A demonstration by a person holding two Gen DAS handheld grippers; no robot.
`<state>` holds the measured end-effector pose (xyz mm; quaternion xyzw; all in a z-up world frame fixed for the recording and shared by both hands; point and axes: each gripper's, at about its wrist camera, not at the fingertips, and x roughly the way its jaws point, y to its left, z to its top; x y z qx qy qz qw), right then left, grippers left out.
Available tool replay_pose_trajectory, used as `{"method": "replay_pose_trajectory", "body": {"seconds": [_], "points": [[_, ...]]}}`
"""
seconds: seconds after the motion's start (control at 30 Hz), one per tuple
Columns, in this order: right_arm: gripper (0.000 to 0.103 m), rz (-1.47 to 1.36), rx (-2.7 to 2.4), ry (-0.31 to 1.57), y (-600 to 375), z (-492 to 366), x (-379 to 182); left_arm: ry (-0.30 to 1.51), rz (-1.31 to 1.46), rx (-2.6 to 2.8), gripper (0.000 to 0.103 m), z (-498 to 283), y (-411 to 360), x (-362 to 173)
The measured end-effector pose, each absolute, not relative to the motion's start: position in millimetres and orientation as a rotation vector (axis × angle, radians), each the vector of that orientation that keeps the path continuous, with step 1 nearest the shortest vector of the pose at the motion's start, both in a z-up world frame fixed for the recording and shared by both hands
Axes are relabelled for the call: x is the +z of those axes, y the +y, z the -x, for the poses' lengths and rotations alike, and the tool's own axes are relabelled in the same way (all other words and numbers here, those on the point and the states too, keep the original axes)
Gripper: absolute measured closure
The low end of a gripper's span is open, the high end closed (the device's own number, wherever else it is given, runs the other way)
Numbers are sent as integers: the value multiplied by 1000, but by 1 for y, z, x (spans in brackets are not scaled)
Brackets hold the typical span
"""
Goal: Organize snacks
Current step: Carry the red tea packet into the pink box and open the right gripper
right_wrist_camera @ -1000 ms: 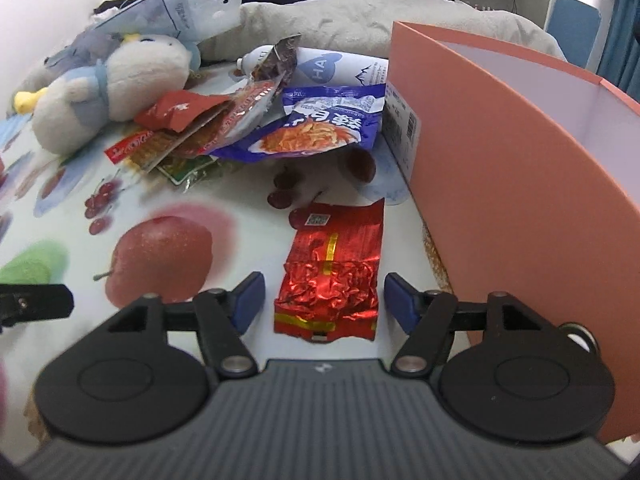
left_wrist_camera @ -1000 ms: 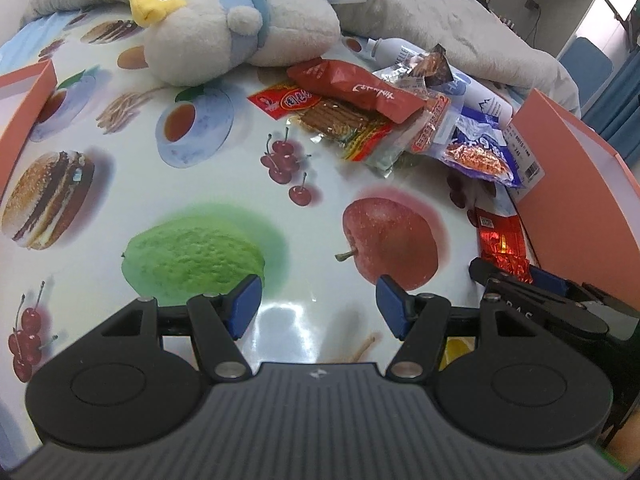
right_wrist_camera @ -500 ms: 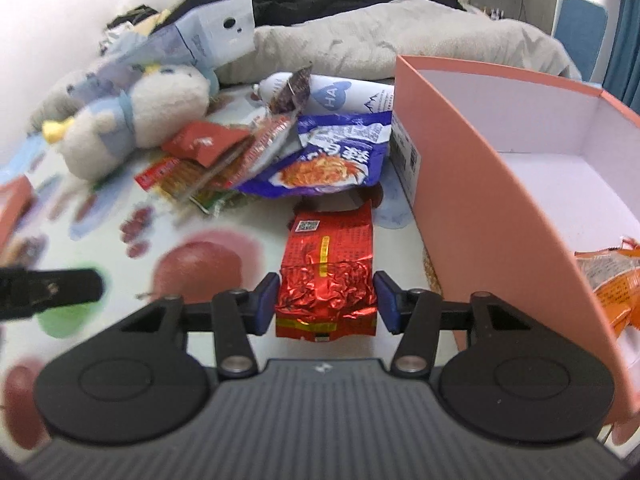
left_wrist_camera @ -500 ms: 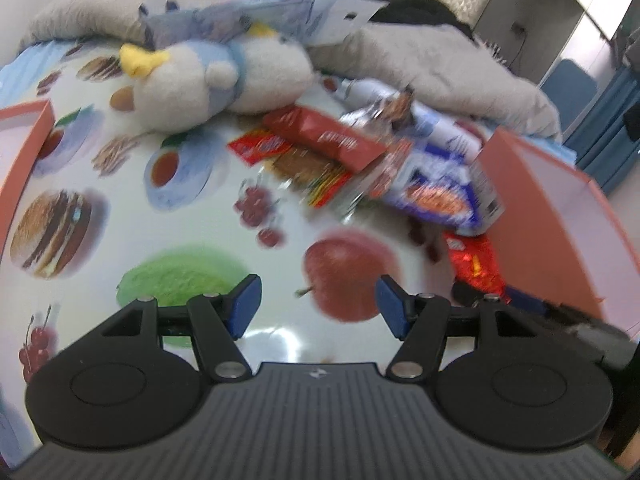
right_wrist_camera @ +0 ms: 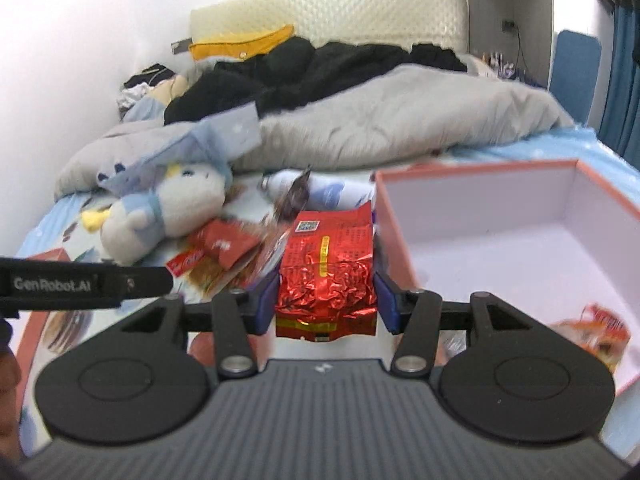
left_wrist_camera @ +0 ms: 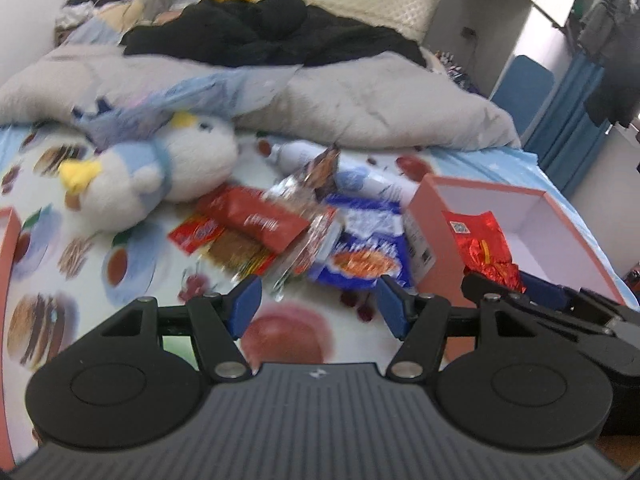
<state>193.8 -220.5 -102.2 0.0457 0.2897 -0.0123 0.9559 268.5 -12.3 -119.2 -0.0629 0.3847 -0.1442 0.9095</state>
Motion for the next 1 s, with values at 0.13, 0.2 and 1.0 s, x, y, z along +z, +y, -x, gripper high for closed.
{"method": "replay_pose_trajectory", "body": {"seconds": [0.13,0.2,1.0], "points": [[49,-83,-62,560,-239,-200,-91,767,114,-313,34,-272,-25,-107],[49,-85,-84,559,-249,-202,-87,760,98,-314,34,-272,-30,-104],[39,-163,-207,652,-296,-197,-112,842,133,-337,34,-277,-55,-111]]}}
